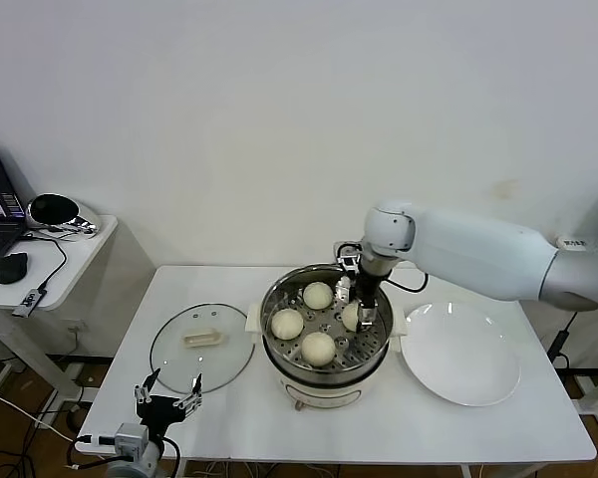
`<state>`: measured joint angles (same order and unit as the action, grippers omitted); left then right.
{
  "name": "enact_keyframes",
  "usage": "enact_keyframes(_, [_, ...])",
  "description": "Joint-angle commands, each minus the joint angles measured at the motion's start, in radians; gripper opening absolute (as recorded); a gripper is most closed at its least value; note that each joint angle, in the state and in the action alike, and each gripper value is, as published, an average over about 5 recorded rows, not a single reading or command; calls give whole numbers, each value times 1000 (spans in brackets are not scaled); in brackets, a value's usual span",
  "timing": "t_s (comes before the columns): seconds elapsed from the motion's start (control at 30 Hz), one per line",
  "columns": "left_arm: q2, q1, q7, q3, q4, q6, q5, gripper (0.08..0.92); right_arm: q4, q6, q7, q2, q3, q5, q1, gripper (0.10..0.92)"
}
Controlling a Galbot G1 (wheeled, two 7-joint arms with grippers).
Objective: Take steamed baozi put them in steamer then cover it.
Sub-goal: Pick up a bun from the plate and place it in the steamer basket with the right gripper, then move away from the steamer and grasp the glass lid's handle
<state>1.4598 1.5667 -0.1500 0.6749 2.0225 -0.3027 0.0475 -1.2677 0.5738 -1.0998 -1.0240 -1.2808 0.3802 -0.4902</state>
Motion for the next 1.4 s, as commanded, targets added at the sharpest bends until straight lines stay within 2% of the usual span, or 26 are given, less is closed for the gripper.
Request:
enact_keyframes(0.03, [4,0,-3,-1,6,-2,-18,823,-84,2,11,135,91,15,-53,817])
enact_keyframes(0.2, [3,-1,6,-3,22,-65,-34,823,-209,-29,139,305,332,120,16,822])
enact_keyframes(0.4, [-3,15,6,-24,48,-96,-36,823,-330,-125,428,491,657,273,261,823])
enact_keyframes(0.53, [4,29,1,-36,60,-36,-48,823,-372,-229,515,563,934,295,555,823])
enact_keyframes(0.73, [-6,50,56,-30,73,4,-80,823,-432,-383,616,624,1486,378,1124,823])
enact_keyframes(0.87, [-9,47,73,-23,66,30,-99,823,-441,-455,702,541,1801,385,1462,823])
enact_keyframes(1.0, [1,31,73,-17,48,65,-99,823,-464,-512,790,346,1998,370,1671,823])
enact_keyframes(1.23, [-15,21,64,-8,37,110,-42,823,-479,-629,903,-12,2112,353,1880,823])
enact_keyframes(1.4, [-28,12,48,-14,29,112,-7,823,-445,-668,970,-177,2129,403,1950,823])
